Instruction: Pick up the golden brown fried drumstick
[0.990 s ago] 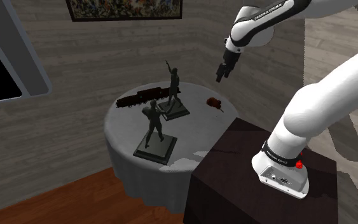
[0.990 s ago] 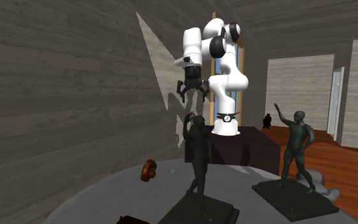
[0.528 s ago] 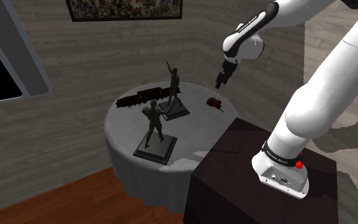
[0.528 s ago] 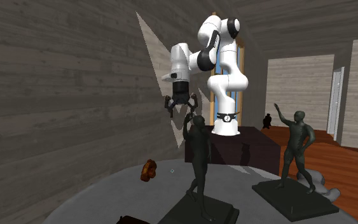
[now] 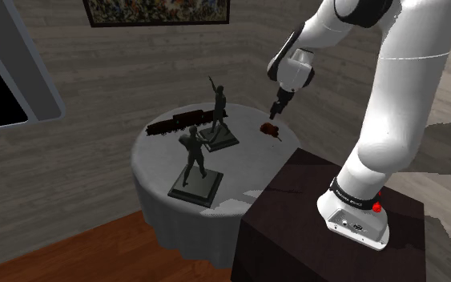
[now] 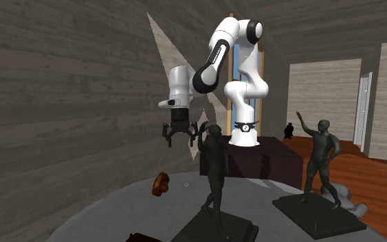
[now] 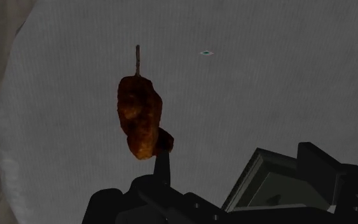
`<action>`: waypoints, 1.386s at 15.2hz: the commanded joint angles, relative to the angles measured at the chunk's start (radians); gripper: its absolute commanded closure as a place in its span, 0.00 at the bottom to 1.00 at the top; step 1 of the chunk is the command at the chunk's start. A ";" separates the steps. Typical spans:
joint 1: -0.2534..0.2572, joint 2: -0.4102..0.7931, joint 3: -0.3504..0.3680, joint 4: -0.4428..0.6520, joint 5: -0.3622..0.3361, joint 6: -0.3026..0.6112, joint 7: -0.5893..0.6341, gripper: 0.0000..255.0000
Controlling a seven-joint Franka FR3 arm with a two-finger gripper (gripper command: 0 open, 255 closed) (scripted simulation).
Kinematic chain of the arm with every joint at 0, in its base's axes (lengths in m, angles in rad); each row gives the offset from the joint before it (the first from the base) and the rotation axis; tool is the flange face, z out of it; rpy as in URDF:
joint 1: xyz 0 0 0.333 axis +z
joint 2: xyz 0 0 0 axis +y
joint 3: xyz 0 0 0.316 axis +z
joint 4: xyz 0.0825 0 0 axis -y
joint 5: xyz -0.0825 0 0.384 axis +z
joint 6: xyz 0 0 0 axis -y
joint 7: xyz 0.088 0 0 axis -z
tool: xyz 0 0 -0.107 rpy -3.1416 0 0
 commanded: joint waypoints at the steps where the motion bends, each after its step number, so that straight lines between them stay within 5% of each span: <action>1: -0.064 0.089 0.045 0.059 0.102 0.000 -0.105 0.00; 9: -0.266 0.397 0.186 0.334 0.284 -0.016 -0.298 0.00; 18: -0.310 0.488 0.242 0.380 0.350 0.028 -0.355 0.00; 19: -0.311 0.490 0.243 0.382 0.350 0.028 -0.355 1.00; 21: -0.311 0.490 0.243 0.382 0.350 0.028 -0.356 1.00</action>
